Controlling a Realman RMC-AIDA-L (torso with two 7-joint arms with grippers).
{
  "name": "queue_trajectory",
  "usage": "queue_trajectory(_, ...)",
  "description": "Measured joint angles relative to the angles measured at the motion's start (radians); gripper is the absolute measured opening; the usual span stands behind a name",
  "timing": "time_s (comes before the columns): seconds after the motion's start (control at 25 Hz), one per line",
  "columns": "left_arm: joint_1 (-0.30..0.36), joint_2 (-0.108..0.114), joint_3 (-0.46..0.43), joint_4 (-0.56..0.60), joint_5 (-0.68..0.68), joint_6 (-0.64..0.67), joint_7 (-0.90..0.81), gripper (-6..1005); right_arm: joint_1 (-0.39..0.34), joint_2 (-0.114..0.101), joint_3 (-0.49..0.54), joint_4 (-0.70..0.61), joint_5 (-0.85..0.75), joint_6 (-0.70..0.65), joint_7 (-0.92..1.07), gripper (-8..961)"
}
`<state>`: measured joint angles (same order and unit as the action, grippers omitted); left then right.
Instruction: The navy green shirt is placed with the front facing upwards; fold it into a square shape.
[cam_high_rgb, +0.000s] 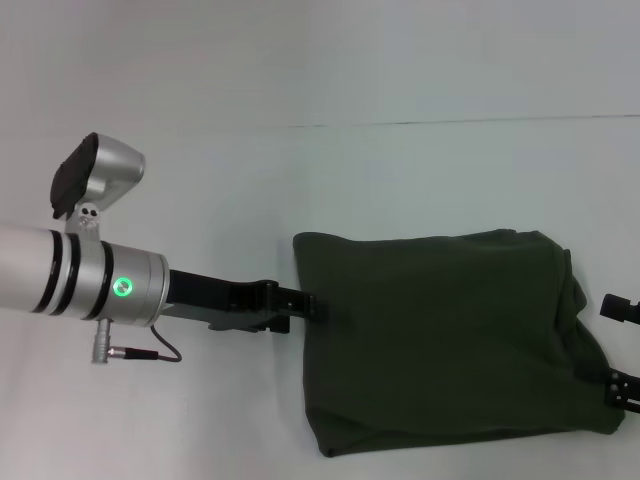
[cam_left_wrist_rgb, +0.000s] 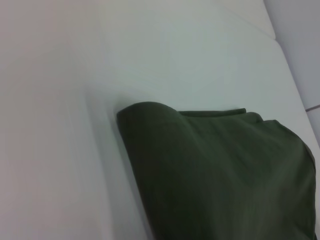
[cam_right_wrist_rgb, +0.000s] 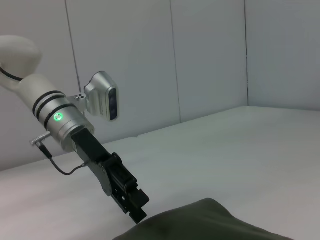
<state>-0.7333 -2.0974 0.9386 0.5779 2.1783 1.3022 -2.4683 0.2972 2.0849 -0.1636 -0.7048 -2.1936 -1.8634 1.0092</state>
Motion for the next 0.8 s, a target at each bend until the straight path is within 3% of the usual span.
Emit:
queue_trajectory(0.2, -0.012, -0.009, 0.005, -0.023, 0.0, -0.028, 0.005, 696, 0.001, 0.0, 0.0, -0.002, 0.0, 0.0, 0.0, 870)
queue_trajectory(0.64, -0.045, -0.022, 0.066, -0.056, 0.0, -0.058, -0.014, 691, 0.002, -0.004, 0.004, -0.002, 0.0, 0.002, 0.0, 870)
queue_trajectory(0.8, -0.054, -0.024, 0.106, -0.054, 0.0, -0.064, -0.023, 630, 0.002, -0.004, 0.004, -0.002, 0.0, 0.004, 0.0, 870)
